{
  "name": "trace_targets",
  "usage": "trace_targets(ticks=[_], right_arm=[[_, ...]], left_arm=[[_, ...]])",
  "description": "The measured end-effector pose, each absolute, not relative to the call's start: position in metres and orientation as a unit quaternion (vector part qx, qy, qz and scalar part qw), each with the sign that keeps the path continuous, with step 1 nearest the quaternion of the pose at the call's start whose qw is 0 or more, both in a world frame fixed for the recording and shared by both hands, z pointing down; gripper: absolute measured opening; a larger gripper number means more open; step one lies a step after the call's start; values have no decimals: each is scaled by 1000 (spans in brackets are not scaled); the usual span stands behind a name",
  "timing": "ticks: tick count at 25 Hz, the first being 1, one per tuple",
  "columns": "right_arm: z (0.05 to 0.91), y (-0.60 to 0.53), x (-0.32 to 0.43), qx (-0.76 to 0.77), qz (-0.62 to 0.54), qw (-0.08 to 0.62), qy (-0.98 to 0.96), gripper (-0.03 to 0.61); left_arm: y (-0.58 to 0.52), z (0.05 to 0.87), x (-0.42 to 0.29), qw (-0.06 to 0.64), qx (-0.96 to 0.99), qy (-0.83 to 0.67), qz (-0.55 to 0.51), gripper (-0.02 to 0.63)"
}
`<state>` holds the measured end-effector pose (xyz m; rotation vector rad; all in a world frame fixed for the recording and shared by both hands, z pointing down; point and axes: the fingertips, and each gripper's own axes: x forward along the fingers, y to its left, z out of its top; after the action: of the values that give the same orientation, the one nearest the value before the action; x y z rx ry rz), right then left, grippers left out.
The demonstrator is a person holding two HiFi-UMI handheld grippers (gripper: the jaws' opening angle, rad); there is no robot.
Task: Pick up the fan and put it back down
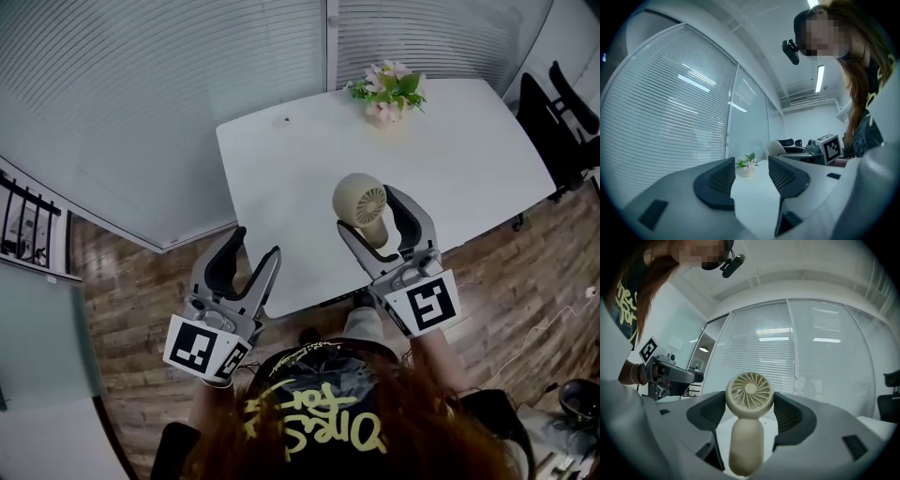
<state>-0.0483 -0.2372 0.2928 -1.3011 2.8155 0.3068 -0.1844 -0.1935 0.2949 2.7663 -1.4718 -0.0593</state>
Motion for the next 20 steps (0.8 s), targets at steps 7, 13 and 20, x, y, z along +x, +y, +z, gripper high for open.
trace_targets(ticks=[7,13,20], right_arm=[[290,-217,-39,-435,98,16,895,325],[289,-215,-36,-431,96,35,896,325],[283,-217,-26,-434,105,42,894,325]], left_arm=[[-188,298,-184,2,889,-458,-11,213],[-189,299,-183,2,891,-454,-6,213],[-193,301,-176,5,892,-452,-1,213]])
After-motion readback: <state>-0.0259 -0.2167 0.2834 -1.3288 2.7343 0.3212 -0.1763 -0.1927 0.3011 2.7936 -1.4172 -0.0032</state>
